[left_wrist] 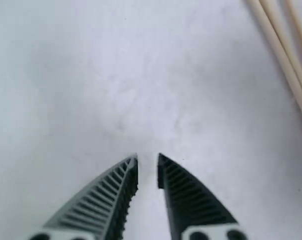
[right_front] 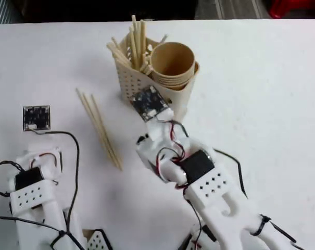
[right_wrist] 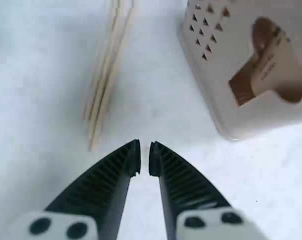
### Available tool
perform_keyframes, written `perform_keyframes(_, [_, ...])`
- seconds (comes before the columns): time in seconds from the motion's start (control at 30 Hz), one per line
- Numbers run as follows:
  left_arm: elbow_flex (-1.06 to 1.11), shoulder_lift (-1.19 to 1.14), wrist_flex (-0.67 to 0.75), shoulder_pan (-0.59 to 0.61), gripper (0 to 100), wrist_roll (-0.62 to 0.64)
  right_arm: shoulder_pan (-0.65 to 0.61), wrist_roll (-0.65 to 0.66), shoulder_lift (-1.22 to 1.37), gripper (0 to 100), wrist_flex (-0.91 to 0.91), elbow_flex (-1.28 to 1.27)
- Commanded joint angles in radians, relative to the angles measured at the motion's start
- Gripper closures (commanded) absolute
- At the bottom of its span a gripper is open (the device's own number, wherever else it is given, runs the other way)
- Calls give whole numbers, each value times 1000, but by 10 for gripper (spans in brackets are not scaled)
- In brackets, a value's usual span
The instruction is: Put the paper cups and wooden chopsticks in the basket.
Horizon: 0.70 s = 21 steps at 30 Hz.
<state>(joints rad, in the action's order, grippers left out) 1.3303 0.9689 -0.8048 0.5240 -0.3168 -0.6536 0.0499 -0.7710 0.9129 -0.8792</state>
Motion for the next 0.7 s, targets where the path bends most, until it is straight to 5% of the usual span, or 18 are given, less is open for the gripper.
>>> perform_keyframes(0.0, [-57, 15, -11, 4, 809, 23, 61, 5, -28, 950, -148, -101])
perform_keyframes(0.33, [-453, -16, -348, -216, 806, 103, 185, 5, -28, 950, -443, -338])
perform_keyframes(0.67, [-623, -478, -281, -395, 741, 318, 203, 5, -21, 950, -466, -358])
